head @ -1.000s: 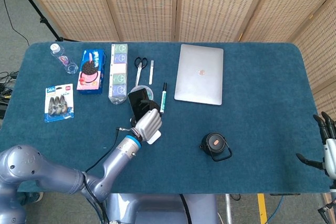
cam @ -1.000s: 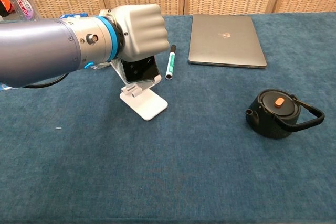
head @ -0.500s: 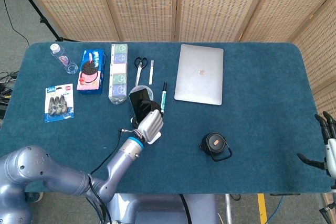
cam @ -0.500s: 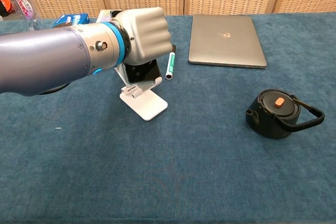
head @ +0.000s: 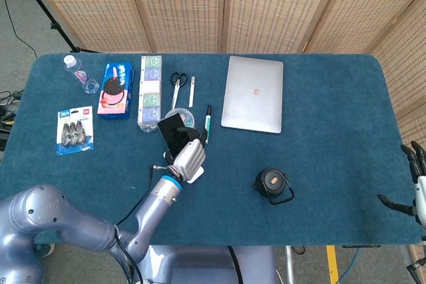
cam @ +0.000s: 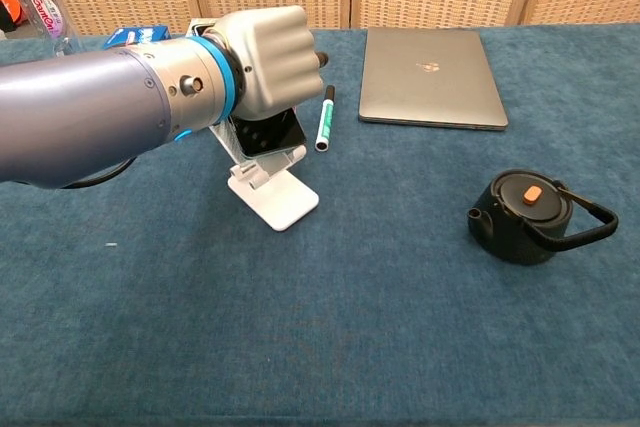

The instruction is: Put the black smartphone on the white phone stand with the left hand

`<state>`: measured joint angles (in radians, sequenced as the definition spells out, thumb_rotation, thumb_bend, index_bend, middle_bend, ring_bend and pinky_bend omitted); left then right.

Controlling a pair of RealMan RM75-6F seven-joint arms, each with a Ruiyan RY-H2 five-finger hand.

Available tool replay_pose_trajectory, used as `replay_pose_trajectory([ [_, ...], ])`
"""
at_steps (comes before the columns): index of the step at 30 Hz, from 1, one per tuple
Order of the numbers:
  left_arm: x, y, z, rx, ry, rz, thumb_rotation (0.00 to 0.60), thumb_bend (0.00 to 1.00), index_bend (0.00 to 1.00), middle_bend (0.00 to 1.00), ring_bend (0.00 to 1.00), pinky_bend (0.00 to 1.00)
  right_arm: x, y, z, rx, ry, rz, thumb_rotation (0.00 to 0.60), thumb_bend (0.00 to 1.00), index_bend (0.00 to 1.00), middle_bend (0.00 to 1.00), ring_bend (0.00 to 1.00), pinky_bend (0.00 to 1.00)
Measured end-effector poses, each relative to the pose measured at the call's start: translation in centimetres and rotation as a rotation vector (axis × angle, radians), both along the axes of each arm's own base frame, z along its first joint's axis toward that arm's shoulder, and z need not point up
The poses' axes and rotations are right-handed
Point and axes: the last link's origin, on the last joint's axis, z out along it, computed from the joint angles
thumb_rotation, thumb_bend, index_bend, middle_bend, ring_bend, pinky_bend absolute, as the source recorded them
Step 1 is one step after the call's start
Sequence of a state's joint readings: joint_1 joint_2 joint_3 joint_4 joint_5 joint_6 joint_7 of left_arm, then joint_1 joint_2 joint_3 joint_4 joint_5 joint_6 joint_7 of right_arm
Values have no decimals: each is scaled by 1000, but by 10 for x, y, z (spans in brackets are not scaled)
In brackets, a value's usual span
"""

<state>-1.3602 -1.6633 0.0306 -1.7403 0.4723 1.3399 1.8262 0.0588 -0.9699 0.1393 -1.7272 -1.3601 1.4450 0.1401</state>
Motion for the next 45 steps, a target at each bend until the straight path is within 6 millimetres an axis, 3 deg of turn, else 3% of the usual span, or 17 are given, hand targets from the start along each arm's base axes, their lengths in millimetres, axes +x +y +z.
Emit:
replay_pose_trajectory([
  [15, 7, -4, 6, 11, 12, -25, 600, 100, 343, 95, 328, 431, 0, 1, 1, -1, -3, -4, 600, 0, 0, 0, 0, 0],
  [21, 13, -5, 15, 11, -33, -24, 600, 97, 315, 9, 256, 365, 0, 1, 1, 2, -5, -6, 600, 0, 0, 0, 0, 0],
  [24, 20, -8, 27, 12, -73, -32, 600, 95, 308, 0, 223, 327, 0, 1, 0, 5, -3, -7, 600, 0, 0, 0, 0, 0],
  [30, 25, -10, 70, 32, -176, -58, 600, 52, 281, 0, 118, 265, 0, 0, -3, 16, 0, -8, 600, 0, 0, 0, 0, 0],
  [34, 12, -7, 102, 45, -276, -42, 600, 1, 217, 0, 15, 204, 1, 1, -5, 23, 7, -6, 600, 0, 0, 0, 0, 0],
  [39, -12, -11, 125, 12, -442, -15, 600, 0, 149, 0, 0, 108, 1, 1, -9, 32, 20, -7, 600, 0, 0, 0, 0, 0],
  [45, -68, -16, 149, -26, -758, 111, 600, 0, 108, 0, 0, 50, 3, 1, -15, 38, 43, -4, 600, 0, 0, 0, 0, 0],
])
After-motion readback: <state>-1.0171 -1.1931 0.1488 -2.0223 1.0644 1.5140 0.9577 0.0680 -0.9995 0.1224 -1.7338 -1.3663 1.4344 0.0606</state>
